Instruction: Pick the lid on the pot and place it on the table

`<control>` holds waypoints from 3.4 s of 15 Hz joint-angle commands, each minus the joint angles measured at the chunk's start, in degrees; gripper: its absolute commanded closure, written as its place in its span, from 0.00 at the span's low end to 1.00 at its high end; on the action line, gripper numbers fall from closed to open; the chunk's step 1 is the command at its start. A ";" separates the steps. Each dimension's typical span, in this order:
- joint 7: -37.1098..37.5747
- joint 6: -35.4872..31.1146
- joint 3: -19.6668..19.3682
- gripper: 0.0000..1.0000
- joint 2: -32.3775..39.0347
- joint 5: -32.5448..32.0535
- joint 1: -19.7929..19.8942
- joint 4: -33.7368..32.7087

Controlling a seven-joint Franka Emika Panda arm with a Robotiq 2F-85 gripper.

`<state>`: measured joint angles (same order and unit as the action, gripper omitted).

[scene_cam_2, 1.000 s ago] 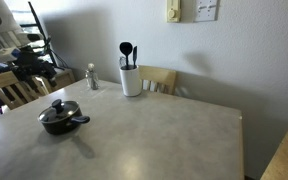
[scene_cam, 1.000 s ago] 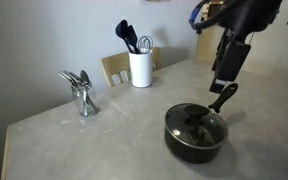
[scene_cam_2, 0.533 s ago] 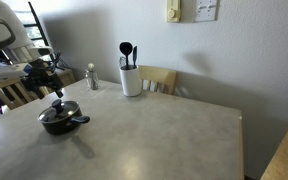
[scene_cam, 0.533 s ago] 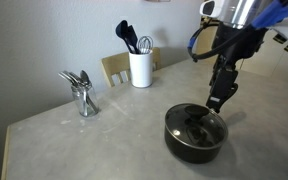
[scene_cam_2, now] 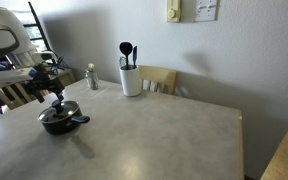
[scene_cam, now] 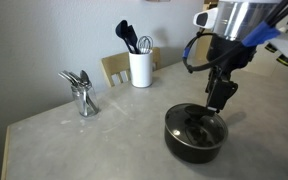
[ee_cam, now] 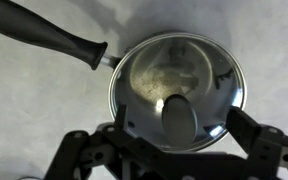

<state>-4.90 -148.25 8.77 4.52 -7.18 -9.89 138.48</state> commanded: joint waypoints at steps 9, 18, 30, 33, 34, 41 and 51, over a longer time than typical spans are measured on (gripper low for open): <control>-7.50 1.65 0.57 0.18 12.48 -5.66 -0.20 -11.51; -7.35 14.40 1.45 0.85 11.03 -5.40 -1.08 -14.74; -6.45 21.60 0.67 0.86 2.63 -11.71 -1.31 -14.66; -8.91 19.55 -0.17 0.86 0.55 -11.64 0.10 -13.28; -10.02 18.65 -0.63 0.86 -0.54 -11.76 0.71 -12.33; -26.90 12.32 -6.69 0.86 -7.79 -12.05 7.30 -4.28; -44.75 -2.23 -18.24 0.86 -6.99 -7.47 16.57 2.86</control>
<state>-46.53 -146.92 -7.99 -2.33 -16.18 4.51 139.21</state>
